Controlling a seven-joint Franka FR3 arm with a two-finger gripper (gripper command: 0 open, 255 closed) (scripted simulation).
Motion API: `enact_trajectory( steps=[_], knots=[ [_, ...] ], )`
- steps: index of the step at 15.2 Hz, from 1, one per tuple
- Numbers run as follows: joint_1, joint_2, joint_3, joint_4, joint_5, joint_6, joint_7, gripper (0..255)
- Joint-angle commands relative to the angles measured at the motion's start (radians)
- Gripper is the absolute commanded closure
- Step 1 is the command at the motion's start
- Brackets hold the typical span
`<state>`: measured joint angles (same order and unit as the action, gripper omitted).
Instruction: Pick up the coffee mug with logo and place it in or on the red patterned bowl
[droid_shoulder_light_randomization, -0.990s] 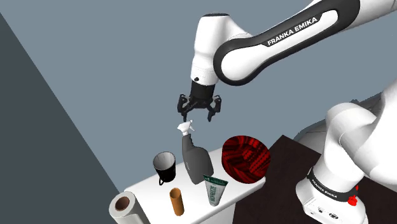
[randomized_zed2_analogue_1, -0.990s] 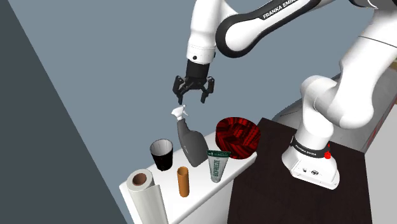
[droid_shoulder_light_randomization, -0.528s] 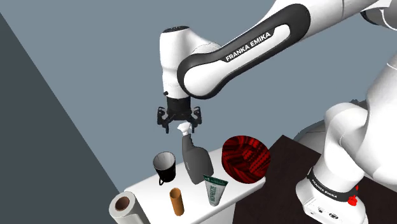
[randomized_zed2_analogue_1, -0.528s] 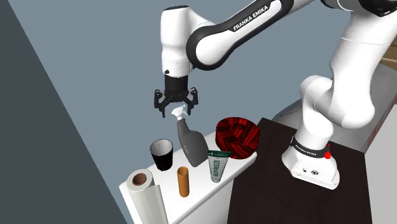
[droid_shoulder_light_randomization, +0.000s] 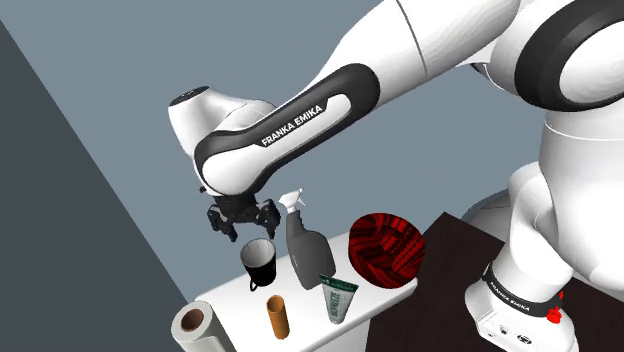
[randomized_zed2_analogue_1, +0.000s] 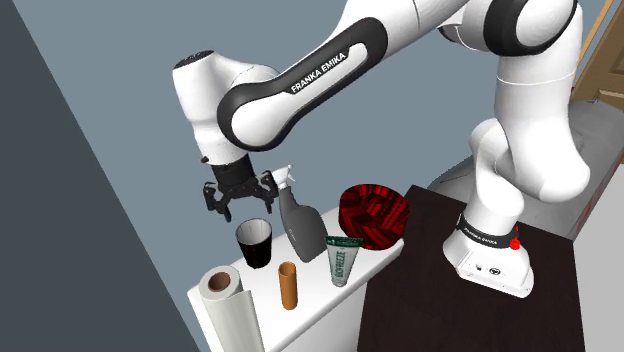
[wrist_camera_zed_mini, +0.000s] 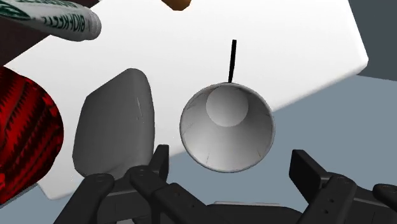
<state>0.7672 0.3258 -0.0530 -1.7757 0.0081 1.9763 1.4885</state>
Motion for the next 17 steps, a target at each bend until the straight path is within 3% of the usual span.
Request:
enact_trajectory(
  steps=[1,3,10,17],
  knots=[
    [-0.003,0.104,0.017,0.104,-0.006,-0.002,-0.09,0],
    [-0.011,0.163,0.037,0.174,-0.013,-0.036,-0.066,0],
    [-0.074,0.19,0.11,0.11,-0.052,0.055,-0.042,0],
    [-0.107,0.192,0.148,0.111,-0.073,0.054,-0.029,0]
  ],
)
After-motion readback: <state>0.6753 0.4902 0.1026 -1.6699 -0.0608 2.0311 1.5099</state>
